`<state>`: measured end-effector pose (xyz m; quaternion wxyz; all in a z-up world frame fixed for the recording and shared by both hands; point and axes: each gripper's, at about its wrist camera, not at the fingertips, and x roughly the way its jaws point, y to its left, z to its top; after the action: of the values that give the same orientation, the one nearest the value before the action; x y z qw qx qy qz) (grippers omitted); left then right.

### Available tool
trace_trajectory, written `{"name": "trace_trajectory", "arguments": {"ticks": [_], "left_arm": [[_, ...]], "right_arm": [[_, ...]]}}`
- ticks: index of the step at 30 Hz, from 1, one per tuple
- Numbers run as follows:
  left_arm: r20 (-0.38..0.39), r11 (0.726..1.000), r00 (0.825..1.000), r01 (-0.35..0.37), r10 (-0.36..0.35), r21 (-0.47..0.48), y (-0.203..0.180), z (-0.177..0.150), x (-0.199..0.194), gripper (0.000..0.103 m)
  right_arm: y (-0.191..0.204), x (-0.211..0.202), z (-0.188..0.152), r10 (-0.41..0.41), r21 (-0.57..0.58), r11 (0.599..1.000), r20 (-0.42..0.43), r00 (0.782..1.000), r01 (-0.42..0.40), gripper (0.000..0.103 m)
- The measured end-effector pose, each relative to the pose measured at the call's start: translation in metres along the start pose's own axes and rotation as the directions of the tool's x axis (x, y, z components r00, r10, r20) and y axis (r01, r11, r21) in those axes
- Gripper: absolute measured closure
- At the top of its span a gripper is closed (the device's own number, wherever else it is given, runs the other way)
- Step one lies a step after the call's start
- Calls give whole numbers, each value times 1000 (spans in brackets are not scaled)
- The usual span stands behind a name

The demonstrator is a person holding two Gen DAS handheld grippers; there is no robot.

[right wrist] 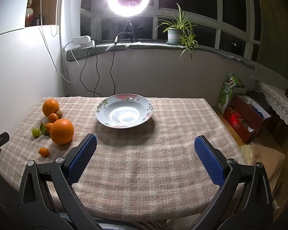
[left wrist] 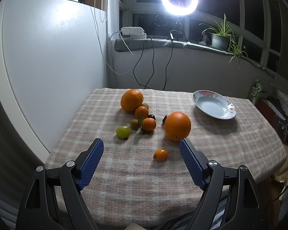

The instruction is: Organize fruits

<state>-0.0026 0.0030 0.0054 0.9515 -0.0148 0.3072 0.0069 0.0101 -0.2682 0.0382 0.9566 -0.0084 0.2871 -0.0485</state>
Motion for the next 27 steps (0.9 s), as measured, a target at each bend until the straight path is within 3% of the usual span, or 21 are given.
{"name": "trace_trajectory", "arguments": {"ticks": [27], "left_arm": [[-1,1000,1000,1,-1,1,-1,-1,0,21]], "right_arm": [[-3,2,-3,-2,12,1000,-6,1000,2,0]]}}
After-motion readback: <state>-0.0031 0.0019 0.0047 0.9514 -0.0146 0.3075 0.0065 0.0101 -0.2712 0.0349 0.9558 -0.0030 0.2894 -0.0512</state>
